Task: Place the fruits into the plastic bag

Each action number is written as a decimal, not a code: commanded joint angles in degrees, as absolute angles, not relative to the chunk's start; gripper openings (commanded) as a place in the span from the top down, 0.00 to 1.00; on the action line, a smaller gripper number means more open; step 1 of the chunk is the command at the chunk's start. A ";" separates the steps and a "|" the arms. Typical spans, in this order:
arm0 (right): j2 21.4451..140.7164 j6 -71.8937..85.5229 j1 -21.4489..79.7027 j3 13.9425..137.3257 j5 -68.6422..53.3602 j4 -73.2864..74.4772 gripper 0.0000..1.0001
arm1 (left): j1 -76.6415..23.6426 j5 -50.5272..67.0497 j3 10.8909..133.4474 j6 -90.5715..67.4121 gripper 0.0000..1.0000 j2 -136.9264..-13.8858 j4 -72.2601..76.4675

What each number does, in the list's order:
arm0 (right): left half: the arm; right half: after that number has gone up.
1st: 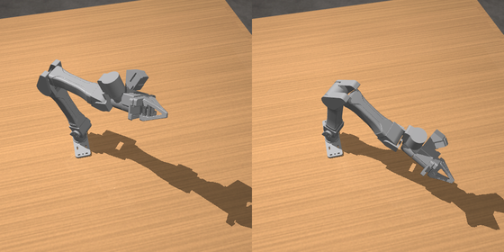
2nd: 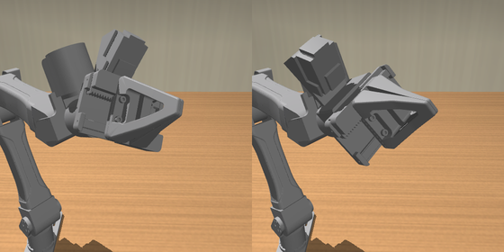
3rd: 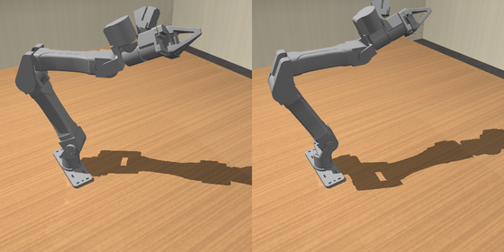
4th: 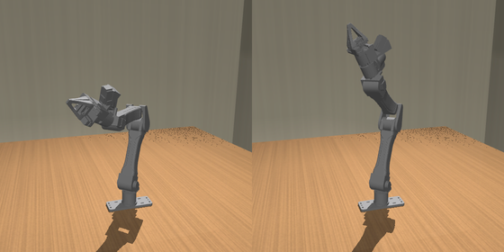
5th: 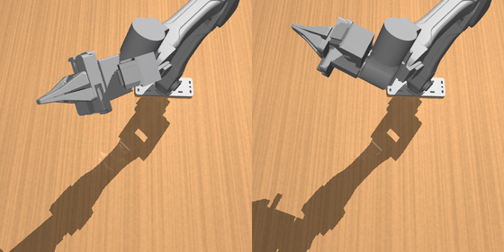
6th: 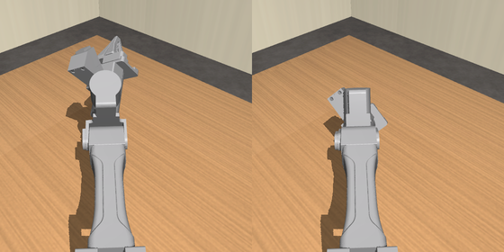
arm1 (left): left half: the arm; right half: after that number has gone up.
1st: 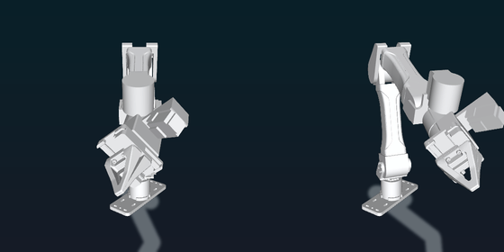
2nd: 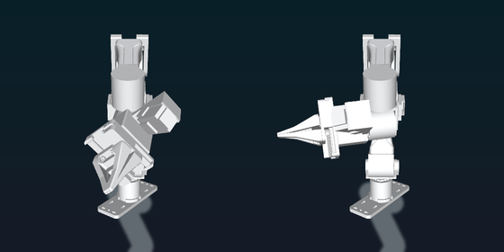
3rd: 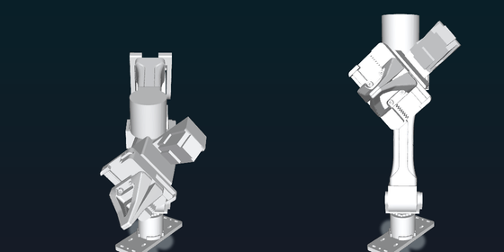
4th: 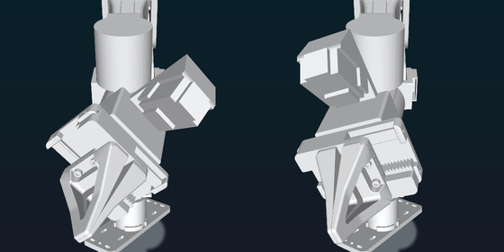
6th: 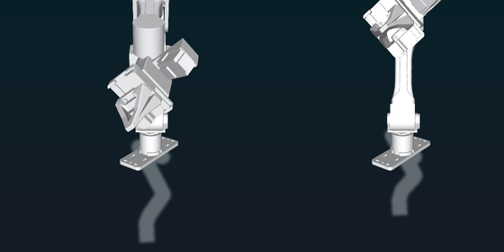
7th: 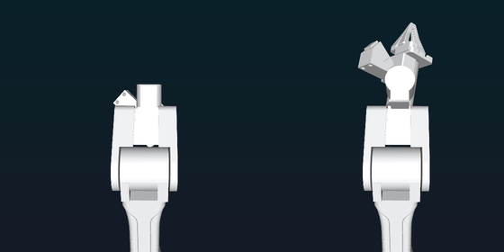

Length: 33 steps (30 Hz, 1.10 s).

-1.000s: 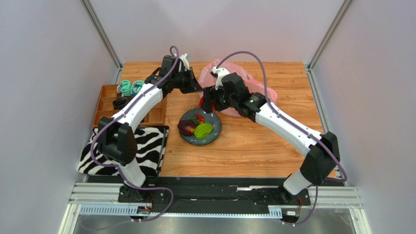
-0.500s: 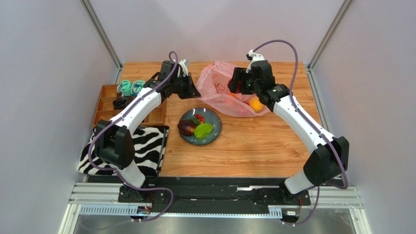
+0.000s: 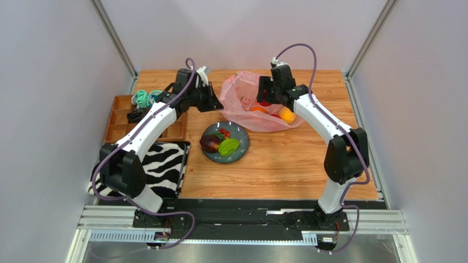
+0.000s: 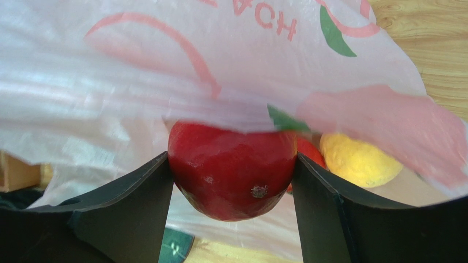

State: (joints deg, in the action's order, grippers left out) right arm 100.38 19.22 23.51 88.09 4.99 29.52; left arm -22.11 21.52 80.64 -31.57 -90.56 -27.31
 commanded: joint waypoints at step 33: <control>109.34 17.05 25.84 85.08 8.70 32.78 0.23 | -21.97 20.74 80.68 -31.47 1.00 -90.97 -26.28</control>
State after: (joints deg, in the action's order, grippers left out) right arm 108.42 18.15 25.43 81.95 6.76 32.47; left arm -22.11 20.64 79.40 -31.79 -90.54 -27.35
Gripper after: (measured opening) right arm 0.740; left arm 0.008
